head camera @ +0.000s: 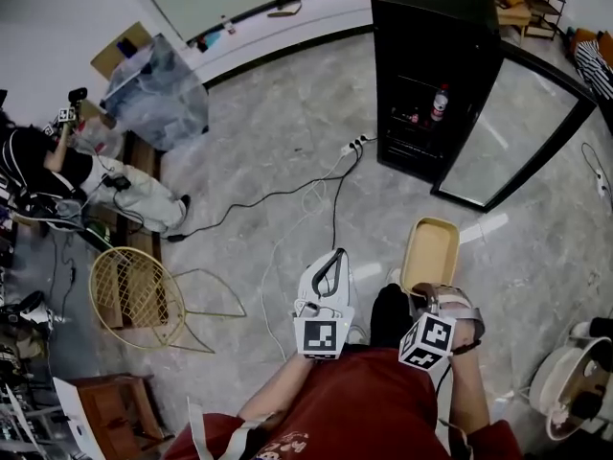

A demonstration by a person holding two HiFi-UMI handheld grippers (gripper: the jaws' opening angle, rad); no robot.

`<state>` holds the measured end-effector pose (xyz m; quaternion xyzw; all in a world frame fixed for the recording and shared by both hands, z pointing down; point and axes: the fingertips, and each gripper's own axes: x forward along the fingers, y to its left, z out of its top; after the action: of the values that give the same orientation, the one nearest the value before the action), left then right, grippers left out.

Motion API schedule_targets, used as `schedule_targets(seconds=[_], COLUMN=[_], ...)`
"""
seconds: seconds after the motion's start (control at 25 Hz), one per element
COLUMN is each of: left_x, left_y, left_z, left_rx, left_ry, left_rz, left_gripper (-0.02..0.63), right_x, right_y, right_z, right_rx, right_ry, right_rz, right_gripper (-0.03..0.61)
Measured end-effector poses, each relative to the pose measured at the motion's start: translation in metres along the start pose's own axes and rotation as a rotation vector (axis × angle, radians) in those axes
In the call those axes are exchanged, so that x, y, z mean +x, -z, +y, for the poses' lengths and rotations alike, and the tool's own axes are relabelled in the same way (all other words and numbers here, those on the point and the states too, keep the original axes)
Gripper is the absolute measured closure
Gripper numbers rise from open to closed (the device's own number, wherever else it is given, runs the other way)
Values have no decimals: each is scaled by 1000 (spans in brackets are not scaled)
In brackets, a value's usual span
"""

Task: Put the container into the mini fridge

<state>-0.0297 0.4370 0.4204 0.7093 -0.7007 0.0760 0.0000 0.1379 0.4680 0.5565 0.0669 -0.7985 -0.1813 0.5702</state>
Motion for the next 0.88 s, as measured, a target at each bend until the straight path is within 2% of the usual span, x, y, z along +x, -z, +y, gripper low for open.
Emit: schedule_targets(seconds=[0.24,0.44,0.6,0.88], left_x=[41,85,128,207], left_y=[6,12,9,5], left_z=[-8,-11,-9,-23], left_rx=[-49,-39,-41,-44], left_ry=[41,67,59,85], left_rz=[29,48,45,91], left_gripper=[609,609,609,609], right_x=[21,44,63,87], right_y=[15,23,30,54], right_z=[-22,-51,-84,-143], right_rx=[42,74,89,76], right_ry=[-47,-83,-103,-123], right_rz=[14,11,-1,-19], right_gripper=[557,555,555,555])
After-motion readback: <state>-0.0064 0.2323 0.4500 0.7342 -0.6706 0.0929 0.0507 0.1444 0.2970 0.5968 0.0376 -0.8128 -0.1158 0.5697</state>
